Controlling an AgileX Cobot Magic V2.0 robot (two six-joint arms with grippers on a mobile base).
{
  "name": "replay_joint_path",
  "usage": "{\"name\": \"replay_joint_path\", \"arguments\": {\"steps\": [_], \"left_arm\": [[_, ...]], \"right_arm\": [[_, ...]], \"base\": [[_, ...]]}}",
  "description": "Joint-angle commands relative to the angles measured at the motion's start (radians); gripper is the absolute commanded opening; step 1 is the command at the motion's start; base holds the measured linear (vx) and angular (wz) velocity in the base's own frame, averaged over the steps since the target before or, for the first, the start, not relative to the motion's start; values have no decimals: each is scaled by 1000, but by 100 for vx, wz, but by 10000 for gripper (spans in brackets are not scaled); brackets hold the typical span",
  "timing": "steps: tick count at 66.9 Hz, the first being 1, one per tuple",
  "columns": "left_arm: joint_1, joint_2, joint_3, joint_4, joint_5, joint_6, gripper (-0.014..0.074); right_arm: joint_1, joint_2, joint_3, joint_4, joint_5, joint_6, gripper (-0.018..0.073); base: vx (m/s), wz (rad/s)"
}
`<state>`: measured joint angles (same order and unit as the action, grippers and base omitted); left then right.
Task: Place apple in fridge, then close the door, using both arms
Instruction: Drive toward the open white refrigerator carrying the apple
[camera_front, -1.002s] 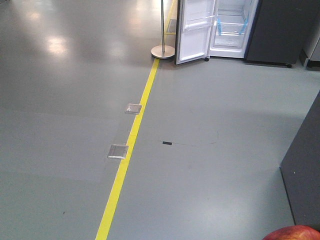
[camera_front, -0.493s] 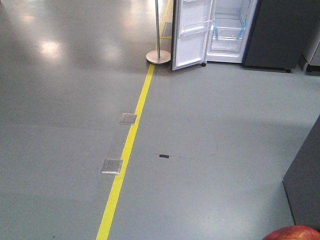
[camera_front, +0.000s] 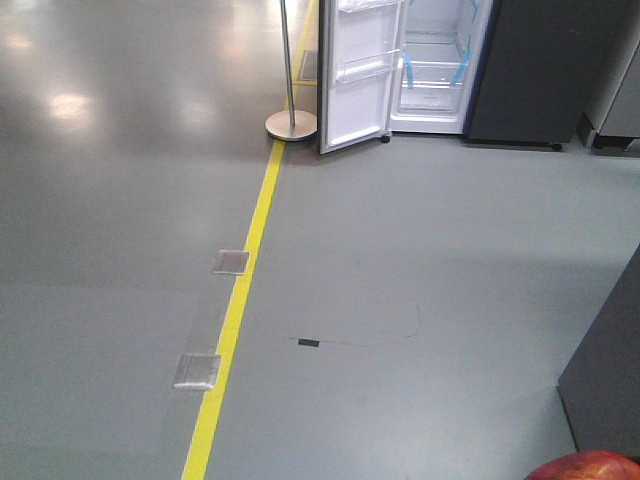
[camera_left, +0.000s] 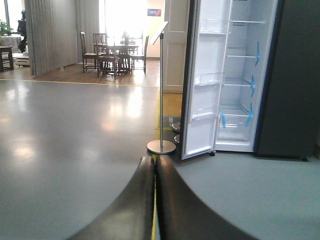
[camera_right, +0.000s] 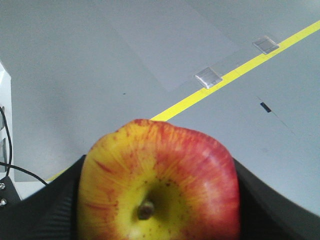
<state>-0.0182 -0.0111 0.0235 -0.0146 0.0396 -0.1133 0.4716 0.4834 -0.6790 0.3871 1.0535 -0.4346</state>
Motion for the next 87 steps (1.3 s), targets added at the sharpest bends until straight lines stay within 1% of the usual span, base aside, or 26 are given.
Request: {"name": "replay_joint_path", "arguments": {"steps": [1,44,87], "left_arm": [[-7,-16,-17,-6,-77,-4,-6],[-7,-16,-17,-6,-77,-4,-6],[-7,-16,-17,-6,-77,-4,-6]], "right_arm": [[1,6,-26,25,-58,-9,159],[1,6,-26,25,-57,-9,157],[1,6,-26,25,-57,-9,157]], "base": [[26,-15],[26,-12],[25,4]]}}
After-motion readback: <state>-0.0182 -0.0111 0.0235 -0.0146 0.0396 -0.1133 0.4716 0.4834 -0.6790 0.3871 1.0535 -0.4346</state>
